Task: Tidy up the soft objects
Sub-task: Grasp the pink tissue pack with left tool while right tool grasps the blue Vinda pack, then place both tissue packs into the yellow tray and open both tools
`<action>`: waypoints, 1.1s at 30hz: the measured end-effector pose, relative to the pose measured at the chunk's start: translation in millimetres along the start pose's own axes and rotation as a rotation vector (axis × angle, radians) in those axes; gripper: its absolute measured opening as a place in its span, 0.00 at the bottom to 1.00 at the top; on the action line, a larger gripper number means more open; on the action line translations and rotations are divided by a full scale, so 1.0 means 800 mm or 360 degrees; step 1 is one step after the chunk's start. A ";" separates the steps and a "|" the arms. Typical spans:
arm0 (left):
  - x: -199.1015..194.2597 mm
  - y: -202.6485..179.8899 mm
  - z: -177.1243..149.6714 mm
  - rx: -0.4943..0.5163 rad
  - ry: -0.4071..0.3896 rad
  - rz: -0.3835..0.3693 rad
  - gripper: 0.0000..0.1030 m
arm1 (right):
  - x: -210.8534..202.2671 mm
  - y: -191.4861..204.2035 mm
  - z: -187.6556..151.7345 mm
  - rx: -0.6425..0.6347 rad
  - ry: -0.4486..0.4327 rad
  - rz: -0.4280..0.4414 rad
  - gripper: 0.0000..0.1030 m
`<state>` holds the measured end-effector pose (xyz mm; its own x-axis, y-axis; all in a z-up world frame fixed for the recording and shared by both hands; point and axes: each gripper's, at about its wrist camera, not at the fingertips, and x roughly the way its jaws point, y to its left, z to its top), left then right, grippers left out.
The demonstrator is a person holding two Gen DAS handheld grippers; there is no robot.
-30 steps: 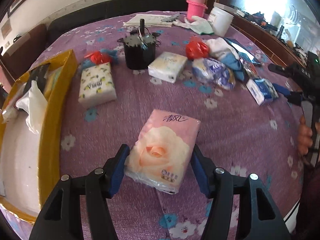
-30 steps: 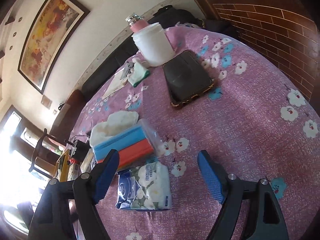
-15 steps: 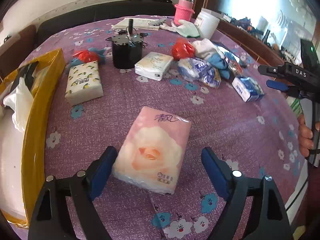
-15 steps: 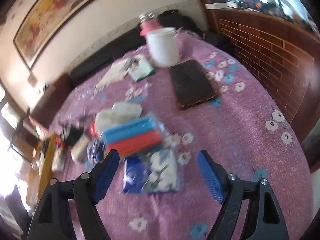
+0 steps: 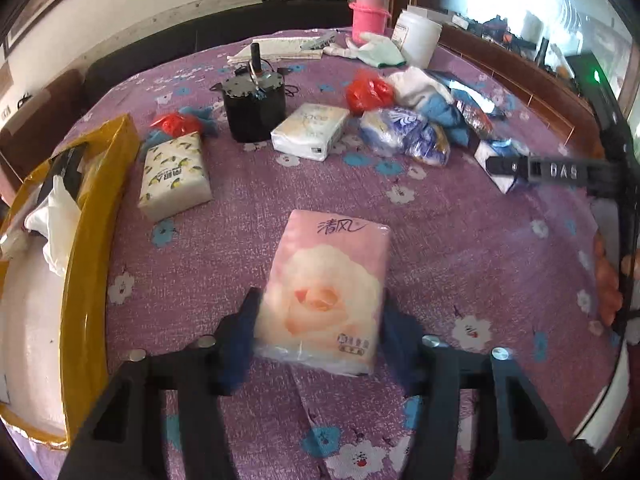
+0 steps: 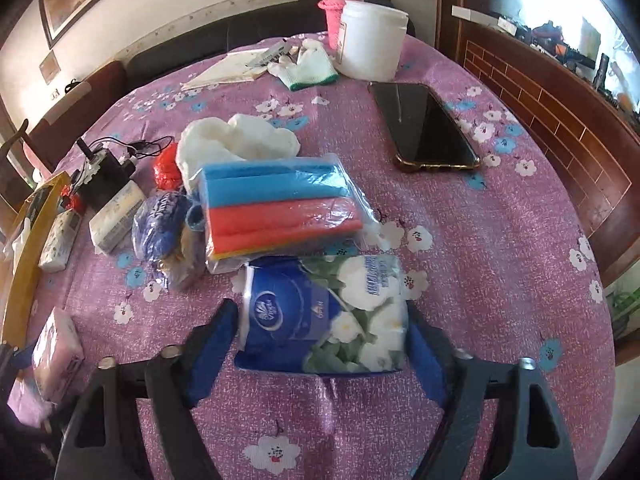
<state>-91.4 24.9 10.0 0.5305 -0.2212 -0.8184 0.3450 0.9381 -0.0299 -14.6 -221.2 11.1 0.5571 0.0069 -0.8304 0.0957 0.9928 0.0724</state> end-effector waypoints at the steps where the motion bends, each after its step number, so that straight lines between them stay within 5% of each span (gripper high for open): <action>1: -0.003 0.005 -0.001 -0.0045 0.0000 -0.0038 0.50 | -0.005 0.001 -0.003 0.0002 -0.0010 0.0010 0.74; 10: -0.084 0.044 -0.013 -0.0225 -0.0132 -0.0320 0.50 | -0.088 0.035 -0.015 -0.0144 -0.0155 0.0142 0.74; 16: -0.125 0.146 -0.010 -0.0448 -0.0214 -0.0115 0.51 | -0.115 0.128 0.002 -0.0333 -0.0190 0.0405 0.74; 22: -0.112 0.267 -0.017 -0.0646 -0.0058 0.0222 0.51 | -0.107 0.263 0.008 -0.0635 -0.0156 0.0626 0.75; 27: -0.078 0.354 -0.017 -0.0813 0.0078 0.0293 0.51 | -0.086 0.370 0.002 -0.0846 -0.0108 0.0744 0.75; 33: -0.041 0.392 0.002 -0.0857 0.0123 0.0340 0.55 | -0.049 0.460 -0.010 -0.1018 -0.0012 0.0784 0.75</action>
<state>0.4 325.8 28.7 0.4800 -0.0113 -0.8772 -0.2164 0.9675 -0.1309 -8.3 144.5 65.9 0.4183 0.4630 -0.7814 -0.6517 0.7523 0.0969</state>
